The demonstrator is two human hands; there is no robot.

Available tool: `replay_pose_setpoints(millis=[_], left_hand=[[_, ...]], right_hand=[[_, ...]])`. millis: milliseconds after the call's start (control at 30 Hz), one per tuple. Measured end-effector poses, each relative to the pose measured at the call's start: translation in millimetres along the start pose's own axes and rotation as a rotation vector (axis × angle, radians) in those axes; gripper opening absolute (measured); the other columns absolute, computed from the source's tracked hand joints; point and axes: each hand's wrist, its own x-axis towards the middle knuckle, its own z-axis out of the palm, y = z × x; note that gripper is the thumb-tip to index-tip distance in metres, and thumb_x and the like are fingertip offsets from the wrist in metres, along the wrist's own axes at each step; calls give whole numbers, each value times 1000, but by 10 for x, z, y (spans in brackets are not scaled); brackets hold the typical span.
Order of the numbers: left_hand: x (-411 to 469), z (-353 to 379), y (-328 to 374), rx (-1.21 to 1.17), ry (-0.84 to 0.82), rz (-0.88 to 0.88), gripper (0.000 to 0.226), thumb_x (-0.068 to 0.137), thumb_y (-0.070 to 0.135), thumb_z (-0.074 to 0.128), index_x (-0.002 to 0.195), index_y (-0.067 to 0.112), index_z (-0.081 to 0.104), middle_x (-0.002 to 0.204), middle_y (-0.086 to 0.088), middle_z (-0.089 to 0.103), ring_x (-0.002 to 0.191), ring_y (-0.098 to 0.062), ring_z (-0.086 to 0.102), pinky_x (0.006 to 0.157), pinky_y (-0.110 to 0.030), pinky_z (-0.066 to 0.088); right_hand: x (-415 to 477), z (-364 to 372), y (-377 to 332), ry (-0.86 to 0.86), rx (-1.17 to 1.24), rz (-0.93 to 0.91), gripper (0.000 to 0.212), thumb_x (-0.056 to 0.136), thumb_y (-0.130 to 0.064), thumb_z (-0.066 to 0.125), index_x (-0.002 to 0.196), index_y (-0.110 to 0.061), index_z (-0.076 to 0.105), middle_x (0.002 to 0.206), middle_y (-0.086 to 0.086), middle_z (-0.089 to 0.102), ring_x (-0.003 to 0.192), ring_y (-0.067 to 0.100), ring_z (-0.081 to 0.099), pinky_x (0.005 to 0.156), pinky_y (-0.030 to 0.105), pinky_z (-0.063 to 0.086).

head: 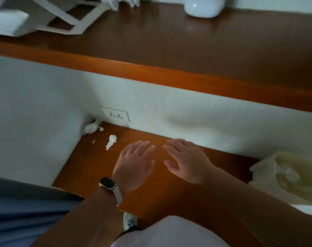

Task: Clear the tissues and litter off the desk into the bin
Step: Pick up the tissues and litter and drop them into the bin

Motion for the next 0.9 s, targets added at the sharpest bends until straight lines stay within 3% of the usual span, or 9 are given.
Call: replay_pose_setpoints(millis=[300,433,700,900], left_hand=[[-339,240,-1697,-84,-20,-179,43,89,39,60,127,21,56,130,-3,57,120,-23,52,91,-43,47],[-388,359,-2220,-152,-69,-313,44,93,35,55,133,18,52,134,-6,54,124,-25,48,94,-44,43],[-258,782,-2730,-229,-30,-577,45,97,32,48,139,14,48,137,-8,52,125,-25,47,100,-40,39],[-92,1044,-2814,-222,32,-683,38,94,33,55,126,14,59,118,-8,59,108,-26,53,82,-36,46]], right_hand=[[1122,620,-929,-127,-41,-10,52,92,-51,42,134,-22,43,138,4,49,126,22,44,100,37,37],[1552,848,-1132,-164,-58,4,53,92,-52,40,136,-23,39,142,5,44,129,23,41,101,38,34],[2253,1333,-1163,-183,-67,1,51,91,-47,47,137,-27,35,146,1,37,132,23,35,101,40,34],[2547,1571,-1080,-207,-70,-21,55,90,-42,54,139,-25,36,148,1,33,134,22,31,102,40,34]])
